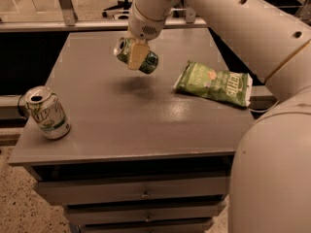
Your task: Knock green can over
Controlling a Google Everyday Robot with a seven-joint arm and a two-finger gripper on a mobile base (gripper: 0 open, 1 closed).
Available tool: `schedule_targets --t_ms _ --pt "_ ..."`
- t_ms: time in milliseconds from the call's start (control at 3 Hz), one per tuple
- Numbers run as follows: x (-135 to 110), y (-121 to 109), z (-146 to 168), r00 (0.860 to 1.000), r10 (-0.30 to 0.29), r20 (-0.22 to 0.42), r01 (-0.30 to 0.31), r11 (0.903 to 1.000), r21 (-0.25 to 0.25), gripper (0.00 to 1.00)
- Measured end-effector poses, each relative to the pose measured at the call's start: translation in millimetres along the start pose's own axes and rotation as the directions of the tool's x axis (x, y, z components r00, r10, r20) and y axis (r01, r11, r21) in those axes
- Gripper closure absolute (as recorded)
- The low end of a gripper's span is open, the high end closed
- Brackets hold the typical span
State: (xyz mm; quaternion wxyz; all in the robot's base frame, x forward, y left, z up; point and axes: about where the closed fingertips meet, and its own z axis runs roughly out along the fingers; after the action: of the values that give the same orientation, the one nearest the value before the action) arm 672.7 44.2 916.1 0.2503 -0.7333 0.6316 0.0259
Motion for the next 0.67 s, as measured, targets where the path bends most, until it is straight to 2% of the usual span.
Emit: schedule_targets --t_ms 333,667 --pt "-11.6 10.9 14.6 0.997 -0.075 -0.002 0.074 0.9947 -0.071 0.85" --pt "-24.5 24.8 32.4 0.989 -0.147 0.016 0.148 0.9778 -0.149 0.54"
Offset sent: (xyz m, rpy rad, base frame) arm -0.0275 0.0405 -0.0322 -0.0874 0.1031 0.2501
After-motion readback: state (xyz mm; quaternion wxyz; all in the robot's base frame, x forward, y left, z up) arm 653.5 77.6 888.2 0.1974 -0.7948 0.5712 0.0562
